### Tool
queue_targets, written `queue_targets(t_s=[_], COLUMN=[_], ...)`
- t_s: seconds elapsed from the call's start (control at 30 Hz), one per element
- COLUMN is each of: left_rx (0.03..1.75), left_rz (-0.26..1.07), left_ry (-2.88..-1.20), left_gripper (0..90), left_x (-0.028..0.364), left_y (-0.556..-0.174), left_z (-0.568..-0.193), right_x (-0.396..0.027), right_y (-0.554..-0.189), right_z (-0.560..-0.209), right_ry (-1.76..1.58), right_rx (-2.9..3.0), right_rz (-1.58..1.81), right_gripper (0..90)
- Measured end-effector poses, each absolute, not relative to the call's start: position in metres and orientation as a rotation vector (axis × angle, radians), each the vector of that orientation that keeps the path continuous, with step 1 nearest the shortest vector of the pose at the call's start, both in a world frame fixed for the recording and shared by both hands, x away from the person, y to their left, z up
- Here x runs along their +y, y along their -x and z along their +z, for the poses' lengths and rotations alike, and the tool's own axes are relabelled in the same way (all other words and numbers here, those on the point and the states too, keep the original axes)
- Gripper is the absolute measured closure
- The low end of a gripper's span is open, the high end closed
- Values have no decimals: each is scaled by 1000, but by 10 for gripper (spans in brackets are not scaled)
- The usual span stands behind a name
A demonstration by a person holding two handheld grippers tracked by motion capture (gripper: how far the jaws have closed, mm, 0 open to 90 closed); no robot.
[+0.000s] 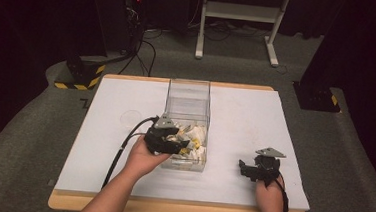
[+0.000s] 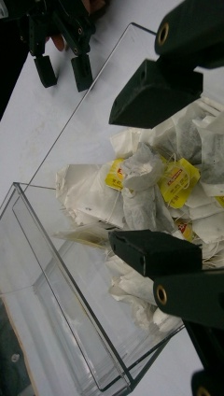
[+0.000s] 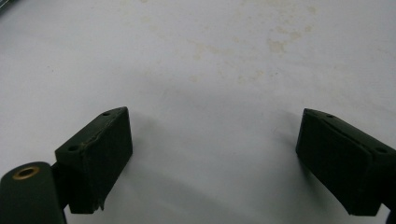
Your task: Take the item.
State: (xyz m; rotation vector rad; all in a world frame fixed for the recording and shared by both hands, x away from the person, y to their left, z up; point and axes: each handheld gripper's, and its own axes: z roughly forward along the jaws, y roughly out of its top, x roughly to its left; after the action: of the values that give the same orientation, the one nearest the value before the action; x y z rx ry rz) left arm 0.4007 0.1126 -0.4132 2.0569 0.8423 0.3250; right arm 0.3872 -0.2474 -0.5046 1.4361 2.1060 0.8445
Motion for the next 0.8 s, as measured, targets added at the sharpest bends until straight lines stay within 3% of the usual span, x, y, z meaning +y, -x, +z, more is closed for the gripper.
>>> queue_targets(t_s=[0.8], left_rx=[826], left_rz=[318], left_ry=[-2157], left_gripper=[781], left_x=[104], left_y=[-402], left_z=[-419], right_x=[-247], right_y=[-387], right_z=[-505], right_ry=[-1437], right_rx=[2106], right_rz=[845], right_gripper=[105])
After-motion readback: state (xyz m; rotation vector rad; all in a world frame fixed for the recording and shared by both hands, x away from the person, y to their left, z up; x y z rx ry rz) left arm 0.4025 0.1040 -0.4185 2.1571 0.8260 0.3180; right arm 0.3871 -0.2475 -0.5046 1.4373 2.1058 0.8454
